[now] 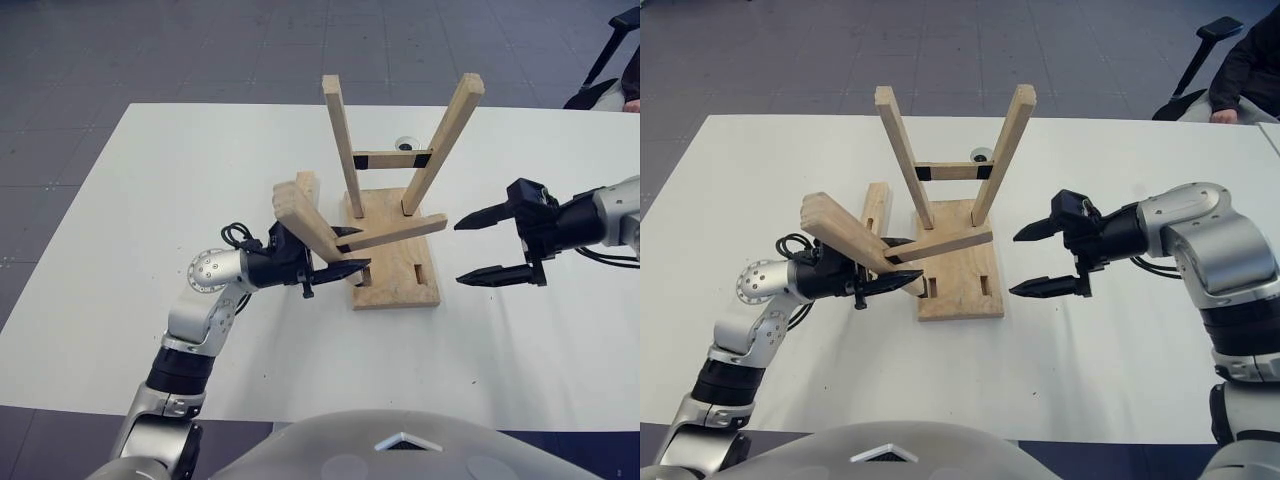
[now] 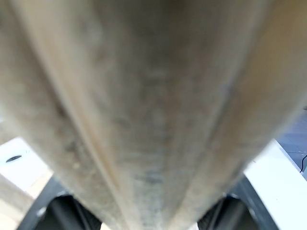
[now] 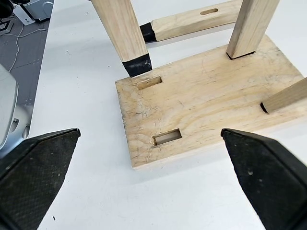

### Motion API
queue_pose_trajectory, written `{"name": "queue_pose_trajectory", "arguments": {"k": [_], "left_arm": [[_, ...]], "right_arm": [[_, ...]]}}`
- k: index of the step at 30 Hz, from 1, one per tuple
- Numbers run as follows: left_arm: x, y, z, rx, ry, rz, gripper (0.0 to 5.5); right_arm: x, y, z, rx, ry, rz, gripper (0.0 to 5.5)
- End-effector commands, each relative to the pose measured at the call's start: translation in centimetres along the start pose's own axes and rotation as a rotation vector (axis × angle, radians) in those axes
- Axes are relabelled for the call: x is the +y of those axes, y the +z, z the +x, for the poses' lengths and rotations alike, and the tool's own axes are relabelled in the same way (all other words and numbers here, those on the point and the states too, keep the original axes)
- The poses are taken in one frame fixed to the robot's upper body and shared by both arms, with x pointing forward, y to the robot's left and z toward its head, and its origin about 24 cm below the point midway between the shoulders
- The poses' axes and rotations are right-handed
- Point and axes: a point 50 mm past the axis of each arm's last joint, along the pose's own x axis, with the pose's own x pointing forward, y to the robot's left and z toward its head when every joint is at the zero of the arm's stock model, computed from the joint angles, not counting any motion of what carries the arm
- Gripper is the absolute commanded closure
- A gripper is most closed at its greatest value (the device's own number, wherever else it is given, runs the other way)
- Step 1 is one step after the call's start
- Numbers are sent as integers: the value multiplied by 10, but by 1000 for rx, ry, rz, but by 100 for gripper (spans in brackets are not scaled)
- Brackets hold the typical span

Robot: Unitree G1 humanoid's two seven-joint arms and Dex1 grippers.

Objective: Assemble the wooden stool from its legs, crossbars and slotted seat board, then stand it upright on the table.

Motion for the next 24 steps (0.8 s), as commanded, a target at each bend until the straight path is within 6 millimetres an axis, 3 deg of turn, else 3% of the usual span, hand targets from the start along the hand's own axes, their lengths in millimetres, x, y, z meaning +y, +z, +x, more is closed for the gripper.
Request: {"name": "queue_pose_trajectory", "arguments": {"k": [1, 8, 18, 24], "left_arm": [[-5, -8, 0, -3, -2, 12, 345], [-11, -9, 7, -32, 1, 48, 345], [0, -18, -6, 15, 38, 57, 345], [-2, -16, -4, 0, 29, 55, 345]], "right_arm": [[-1, 5, 2, 5, 6, -26, 0], [-3, 9, 4, 27, 39, -47, 0], [-5, 13, 7, 38, 68, -72, 0], [-6, 15, 11, 46, 89, -86, 0]]}}
